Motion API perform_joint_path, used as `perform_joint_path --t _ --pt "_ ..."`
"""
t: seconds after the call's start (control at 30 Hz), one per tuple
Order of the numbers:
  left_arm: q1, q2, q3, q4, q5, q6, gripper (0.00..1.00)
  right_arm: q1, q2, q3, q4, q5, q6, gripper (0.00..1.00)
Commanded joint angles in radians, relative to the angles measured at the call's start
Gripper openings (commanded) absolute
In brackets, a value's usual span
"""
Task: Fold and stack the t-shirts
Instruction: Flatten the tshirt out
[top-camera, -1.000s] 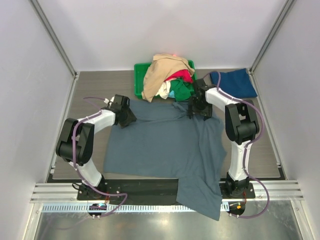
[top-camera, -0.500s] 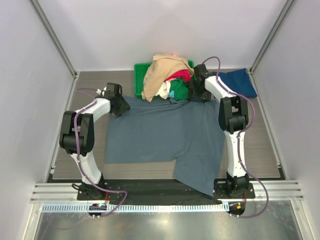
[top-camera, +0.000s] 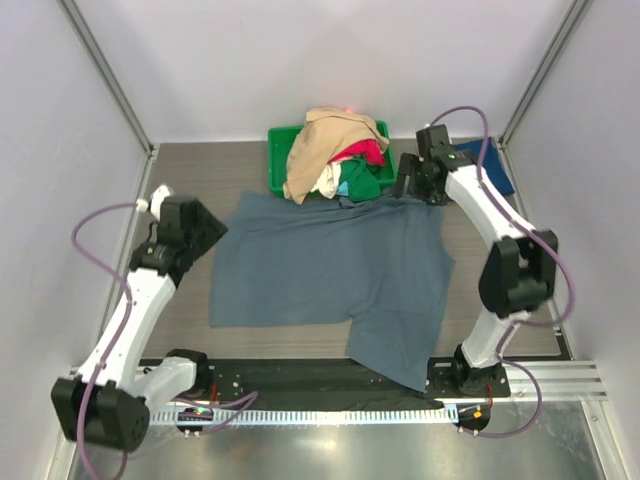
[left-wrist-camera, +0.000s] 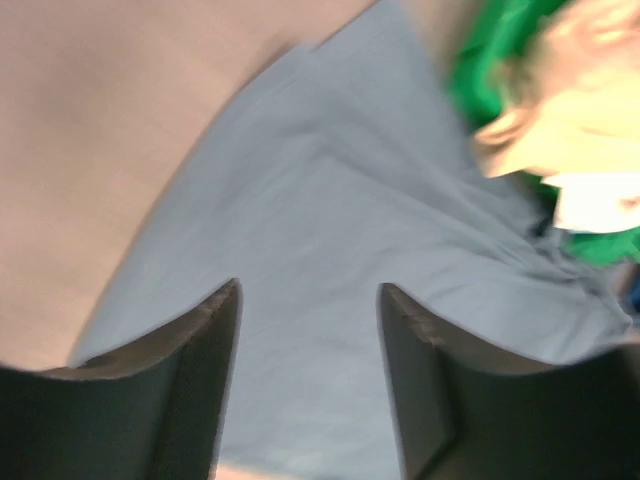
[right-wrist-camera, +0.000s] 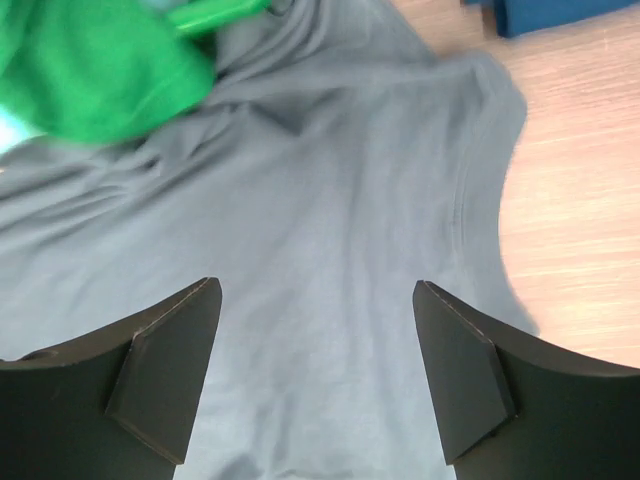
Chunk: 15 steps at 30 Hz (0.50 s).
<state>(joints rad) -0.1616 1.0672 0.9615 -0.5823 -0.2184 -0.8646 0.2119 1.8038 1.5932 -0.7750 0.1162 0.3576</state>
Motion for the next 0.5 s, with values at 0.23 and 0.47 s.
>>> perform_joint_path --t 0.23,0.47 --pt "-0.104 -0.345 -0.392 -0.298 -0.13 -0.351 0.54 0.076 -0.663 -0.734 0.189 -0.145 0.286 0.87" --pt "-0.239 -0.336 -0.44 -0.407 -0.24 -0.477 0.6 0.161 -0.906 -0.963 0.174 -0.242 0.411 0.87"
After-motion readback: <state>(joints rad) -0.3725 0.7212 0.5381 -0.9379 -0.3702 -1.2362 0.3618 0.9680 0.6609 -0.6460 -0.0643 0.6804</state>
